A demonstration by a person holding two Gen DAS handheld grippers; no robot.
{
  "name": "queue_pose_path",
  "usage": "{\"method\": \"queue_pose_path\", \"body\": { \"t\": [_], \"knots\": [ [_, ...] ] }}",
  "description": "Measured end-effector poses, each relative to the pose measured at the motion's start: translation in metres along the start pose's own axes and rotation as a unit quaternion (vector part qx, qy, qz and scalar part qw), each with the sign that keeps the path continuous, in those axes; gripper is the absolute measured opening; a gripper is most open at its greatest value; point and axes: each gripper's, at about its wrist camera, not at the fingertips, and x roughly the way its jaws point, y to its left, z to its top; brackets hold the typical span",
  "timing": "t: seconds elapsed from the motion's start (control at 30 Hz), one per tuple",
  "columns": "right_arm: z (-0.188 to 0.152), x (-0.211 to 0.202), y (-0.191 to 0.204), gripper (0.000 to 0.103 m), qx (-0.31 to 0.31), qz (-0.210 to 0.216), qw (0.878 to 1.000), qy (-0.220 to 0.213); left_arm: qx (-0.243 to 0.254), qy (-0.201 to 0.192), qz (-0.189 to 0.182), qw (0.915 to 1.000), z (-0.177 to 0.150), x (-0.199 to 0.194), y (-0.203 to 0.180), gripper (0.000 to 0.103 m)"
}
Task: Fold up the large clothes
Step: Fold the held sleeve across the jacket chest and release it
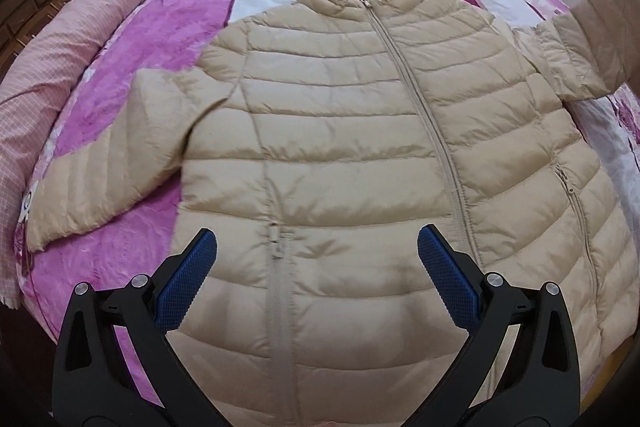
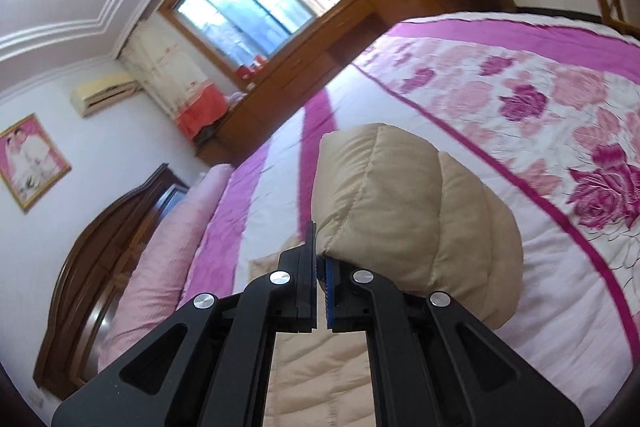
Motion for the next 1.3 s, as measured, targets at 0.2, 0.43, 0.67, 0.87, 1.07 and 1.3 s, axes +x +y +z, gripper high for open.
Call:
{"method": "queue_pose_path", "body": {
  "t": [0.2, 0.43, 0.67, 0.87, 1.07, 1.3],
  "knots": [
    [-0.032, 0.046, 0.074, 0.004, -0.064, -0.011, 0.996, 0.060, -0.021, -0.012, -0.033, 0.9992, 0.004, -0.003, 0.025, 0.100],
    [-0.099, 0.131, 0.107, 0.004, -0.098, -0.026, 0.983, 0.154, -0.024, -0.022, -0.025, 0.9992, -0.001, -0.002, 0.048, 0.100],
    [-0.171, 0.206, 0.105, 0.004, -0.137, -0.068, 0.959, 0.240, -0.034, -0.021, -0.020, 0.9990, -0.006, 0.006, 0.063, 0.100],
    [-0.200, 0.230, 0.092, 0.004, -0.181, -0.089, 0.938, 0.282, -0.034, -0.020, -0.016, 0.9991, -0.007, 0.011, 0.066, 0.100],
    [-0.192, 0.220, 0.085, 0.021, -0.172, -0.084, 0.941, 0.281, -0.037, -0.020, -0.020, 0.9989, -0.005, 0.010, 0.063, 0.100],
    [-0.164, 0.168, 0.078, 0.041, -0.183, -0.101, 0.947, 0.245, -0.024, -0.035, -0.024, 0.9988, -0.004, -0.004, 0.052, 0.100]
  ]
}}
